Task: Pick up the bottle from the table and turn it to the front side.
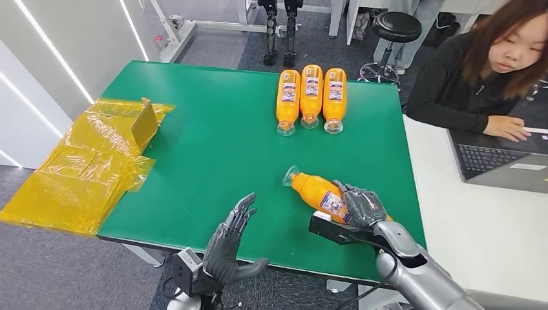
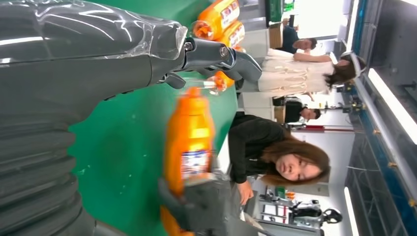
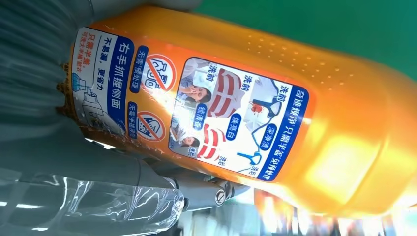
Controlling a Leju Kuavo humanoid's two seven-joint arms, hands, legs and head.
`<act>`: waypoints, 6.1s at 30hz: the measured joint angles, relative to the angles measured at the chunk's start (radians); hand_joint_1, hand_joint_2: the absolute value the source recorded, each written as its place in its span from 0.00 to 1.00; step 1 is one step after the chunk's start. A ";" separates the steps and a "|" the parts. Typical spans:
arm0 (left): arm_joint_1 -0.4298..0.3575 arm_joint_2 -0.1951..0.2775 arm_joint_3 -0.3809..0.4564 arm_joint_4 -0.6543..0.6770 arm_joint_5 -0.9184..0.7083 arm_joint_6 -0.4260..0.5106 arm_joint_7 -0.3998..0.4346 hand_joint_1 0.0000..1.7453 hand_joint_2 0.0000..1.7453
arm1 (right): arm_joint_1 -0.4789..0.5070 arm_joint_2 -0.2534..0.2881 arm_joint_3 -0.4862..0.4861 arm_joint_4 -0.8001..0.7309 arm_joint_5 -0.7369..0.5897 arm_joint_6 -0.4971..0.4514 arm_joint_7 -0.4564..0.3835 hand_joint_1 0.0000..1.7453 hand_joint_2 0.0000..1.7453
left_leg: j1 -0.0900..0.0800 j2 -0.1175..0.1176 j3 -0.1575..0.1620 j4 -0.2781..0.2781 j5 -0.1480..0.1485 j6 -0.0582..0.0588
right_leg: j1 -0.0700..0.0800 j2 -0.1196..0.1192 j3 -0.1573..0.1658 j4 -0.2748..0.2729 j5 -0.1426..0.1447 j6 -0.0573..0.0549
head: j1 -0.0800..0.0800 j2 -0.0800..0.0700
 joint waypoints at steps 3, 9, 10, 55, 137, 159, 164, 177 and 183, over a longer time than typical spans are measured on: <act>0.004 -0.001 0.000 0.000 -0.007 0.001 0.000 0.00 1.00 | 0.037 -0.015 -0.073 -0.088 0.008 -0.057 -0.019 1.00 1.00 | 0.000 -0.001 -0.005 0.000 0.001 0.001 | 0.000 -0.001 -0.005 0.000 0.000 0.000 | 0.000 0.000; -0.013 -0.014 0.001 0.003 -0.023 0.003 0.000 0.00 1.00 | 0.120 -0.027 -0.160 -0.223 0.046 -0.112 -0.027 1.00 1.00 | 0.000 -0.002 -0.010 0.000 0.000 0.000 | 0.000 -0.002 -0.010 0.000 0.000 0.001 | 0.000 0.000; -0.017 -0.016 0.001 0.003 -0.025 0.003 0.001 0.00 1.00 | 0.137 -0.030 -0.169 -0.242 0.050 -0.122 -0.027 1.00 1.00 | 0.000 -0.002 -0.011 0.000 0.000 0.000 | 0.000 -0.002 -0.010 0.000 0.000 0.001 | 0.000 0.000; -0.136 -0.072 -0.010 0.051 0.400 -0.450 0.160 1.00 1.00 | 0.527 0.283 -0.086 -0.400 0.284 -0.401 -0.129 1.00 1.00 | 0.000 -0.002 -0.015 -0.001 0.001 -0.001 | 0.000 -0.002 -0.015 0.002 -0.001 -0.001 | 0.000 0.000; -0.782 0.321 -0.064 0.819 -1.301 0.300 0.717 0.48 1.00 | 0.465 0.274 0.021 -0.256 -0.177 -0.451 -0.326 0.00 1.00 | 0.001 0.000 -0.017 -0.001 0.003 -0.004 | 0.000 0.000 -0.019 0.005 0.000 -0.003 | 0.000 0.000; -0.786 0.353 -0.003 0.859 -1.315 0.278 0.739 0.00 1.00 | 0.479 0.276 -0.001 -0.267 -0.143 -0.409 -0.303 0.00 1.00 | 0.001 0.000 -0.017 -0.001 0.004 -0.004 | 0.000 0.000 -0.020 0.005 0.001 -0.004 | 0.000 0.000; -0.789 0.326 -0.003 0.854 -1.354 0.348 0.722 0.00 1.00 | 0.481 0.290 -0.017 -0.264 -0.120 -0.415 -0.292 0.00 1.00 | 0.001 0.000 -0.017 0.000 0.004 -0.004 | 0.000 0.000 -0.020 0.005 0.001 -0.004 | 0.000 0.000; -0.462 0.261 -0.067 -0.012 -0.659 0.441 0.243 0.00 1.00 | 0.566 0.316 -0.153 -0.296 -0.153 -0.524 -0.361 0.00 1.00 | -0.001 0.000 -0.019 0.000 0.002 -0.003 | -0.002 0.001 -0.021 0.004 0.000 -0.002 | 0.000 0.000; -0.357 0.185 -0.093 -0.149 -0.047 0.103 0.023 0.00 1.00 | 0.620 0.317 -0.185 -0.372 -0.208 -0.525 -0.397 0.00 1.00 | -0.001 0.000 -0.019 0.000 0.002 -0.003 | -0.002 0.000 -0.021 0.004 0.000 -0.003 | 0.000 0.000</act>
